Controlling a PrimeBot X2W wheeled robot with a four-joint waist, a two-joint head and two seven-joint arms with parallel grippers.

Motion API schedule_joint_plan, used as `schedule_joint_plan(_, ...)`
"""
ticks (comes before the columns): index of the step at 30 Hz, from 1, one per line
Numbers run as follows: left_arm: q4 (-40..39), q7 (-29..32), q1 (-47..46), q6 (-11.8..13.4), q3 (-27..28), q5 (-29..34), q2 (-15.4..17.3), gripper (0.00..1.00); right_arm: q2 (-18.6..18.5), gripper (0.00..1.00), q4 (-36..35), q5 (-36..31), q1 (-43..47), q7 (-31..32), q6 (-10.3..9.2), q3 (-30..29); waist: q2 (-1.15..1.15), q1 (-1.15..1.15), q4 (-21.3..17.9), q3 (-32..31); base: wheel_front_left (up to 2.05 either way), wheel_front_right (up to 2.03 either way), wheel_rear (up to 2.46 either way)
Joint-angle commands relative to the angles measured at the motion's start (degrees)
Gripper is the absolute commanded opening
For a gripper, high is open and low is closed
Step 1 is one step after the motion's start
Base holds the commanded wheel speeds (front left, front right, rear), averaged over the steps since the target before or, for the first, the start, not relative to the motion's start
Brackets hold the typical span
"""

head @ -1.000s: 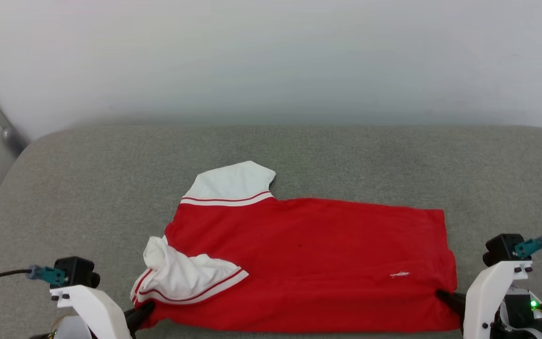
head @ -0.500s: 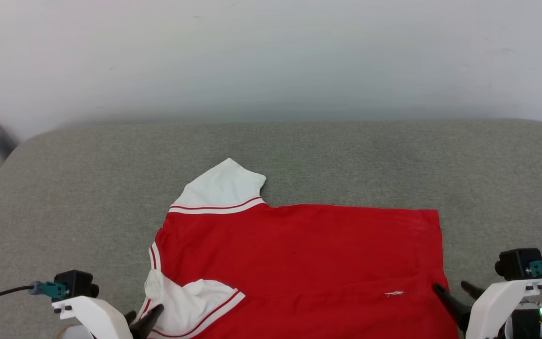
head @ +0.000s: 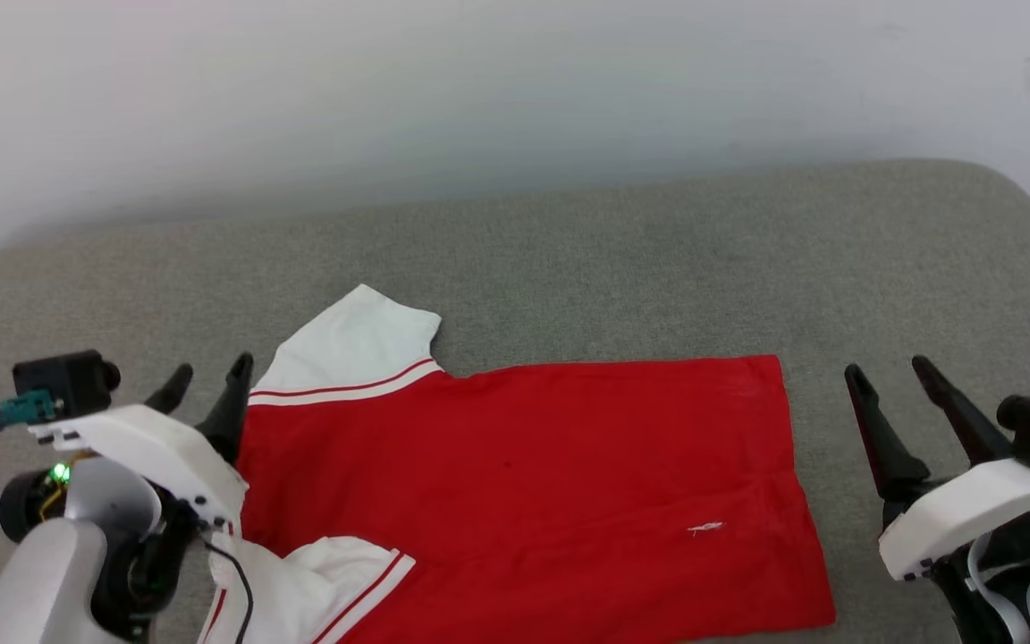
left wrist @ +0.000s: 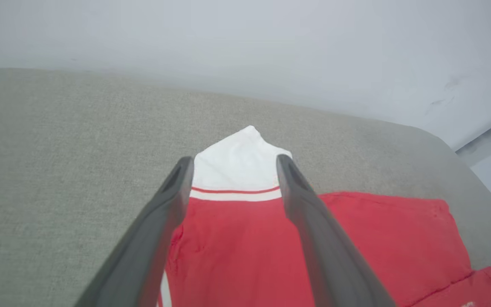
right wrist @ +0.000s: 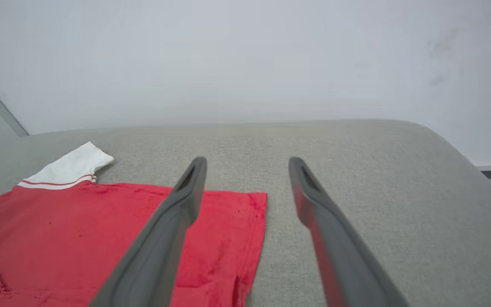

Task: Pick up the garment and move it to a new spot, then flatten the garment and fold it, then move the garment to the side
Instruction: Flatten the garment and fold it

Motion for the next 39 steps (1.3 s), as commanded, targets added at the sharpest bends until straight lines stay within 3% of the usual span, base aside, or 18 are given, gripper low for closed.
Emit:
schedule_joint_plan(1, -0.05, -1.17, -2.50, 0.34, 0.38, 0.72, -0.41, 1.00, 0.65, 1.00, -1.24, -1.03, -1.32, -1.39, -0.01, -0.28, 0.00, 0.00, -2.53, 4.12, 0.00, 0.00, 0.00)
schedule_joint_plan(7, 3.04, -2.17, -12.56, -0.51, 0.64, 2.62, 0.66, 1.00, 2.91, 1.00, -5.73, -3.86, -5.16, -6.73, -0.01, 0.15, 0.00, 0.00, -6.16, 12.39, 0.00, 0.00, 0.00)
schedule_joint_plan(13, 7.57, 0.83, -20.93, -4.01, 0.01, 1.92, 2.59, 1.00, 4.74, 1.00, -7.36, -4.82, -7.21, -9.30, -0.01, 0.17, 0.00, 0.00, -8.75, 17.67, 0.00, 0.00, 0.00)
schedule_joint_plan(15, 10.45, 5.82, -25.71, -7.61, -1.25, 0.53, 4.56, 1.00, 5.65, 1.00, -7.46, -4.89, -7.69, -9.91, -0.01, -0.29, 0.00, 0.00, -9.62, 20.18, 0.00, 0.00, 0.00)
schedule_joint_plan(17, 11.50, 7.41, -26.98, -8.37, -1.50, 0.24, 5.38, 1.00, 5.90, 1.00, -7.41, -4.97, -7.93, -10.33, -0.01, -0.13, 0.00, 0.00, -9.94, 20.79, 0.00, 0.00, 0.00)
schedule_joint_plan(21, 14.69, 17.30, -30.95, -10.51, -3.77, -1.58, 9.15, 1.00, 6.69, 1.00, -6.83, -4.24, -8.11, -11.67, -0.01, 0.09, 0.00, 0.00, -11.06, 22.80, 0.00, 0.00, 0.00)
schedule_joint_plan(26, 16.08, 29.42, -33.67, -11.03, -6.21, -3.04, 13.60, 1.00, 7.51, 1.00, -5.66, -3.42, -8.50, -12.65, -0.01, 0.48, 0.00, 0.00, -11.85, 24.61, 0.00, 0.00, 0.00)
schedule_joint_plan(31, 17.73, 38.55, -33.27, -9.28, -8.44, -3.58, 15.43, 1.00, 7.92, 1.00, -4.12, -2.19, -9.50, -12.95, -0.01, 1.35, 0.00, 0.00, -12.57, 25.81, 0.00, 0.00, 0.00)
schedule_joint_plan(32, 18.13, 39.57, -32.93, -8.84, -8.79, -3.81, 15.28, 0.85, 8.00, 1.00, -3.88, -1.99, -9.65, -12.99, -0.01, 1.51, 0.00, 0.00, -12.72, 25.96, 0.00, 0.00, 0.00)
schedule_joint_plan(33, 18.59, 40.77, -32.52, -8.39, -9.18, -4.01, 15.09, 0.57, 8.03, 1.00, -3.54, -1.79, -9.86, -12.91, -0.01, 1.60, 0.00, 0.00, -12.88, 26.11, 0.00, 0.00, 0.00)
schedule_joint_plan(34, 18.97, 41.84, -32.08, -8.03, -9.59, -4.15, 14.83, 0.40, 8.01, 1.00, -3.19, -1.46, -10.00, -12.68, -0.01, 1.68, 0.00, 0.00, -13.00, 26.15, 0.00, 0.00, 0.00)
schedule_joint_plan(35, 19.21, 42.37, -31.79, -7.75, -9.70, -4.67, 14.39, 0.00, 7.86, 1.00, -2.98, -0.96, -10.20, -12.49, -0.01, 1.87, 0.00, 0.00, -13.07, 26.13, 0.00, 0.00, 0.00)
schedule_joint_plan(39, 19.24, 42.09, -31.06, -7.11, -9.64, -5.19, 13.09, 0.00, 6.52, 1.00, -2.15, 1.39, -10.28, -10.93, -0.01, 1.97, 0.00, 0.00, -13.05, 25.72, 0.00, 0.00, 0.00)
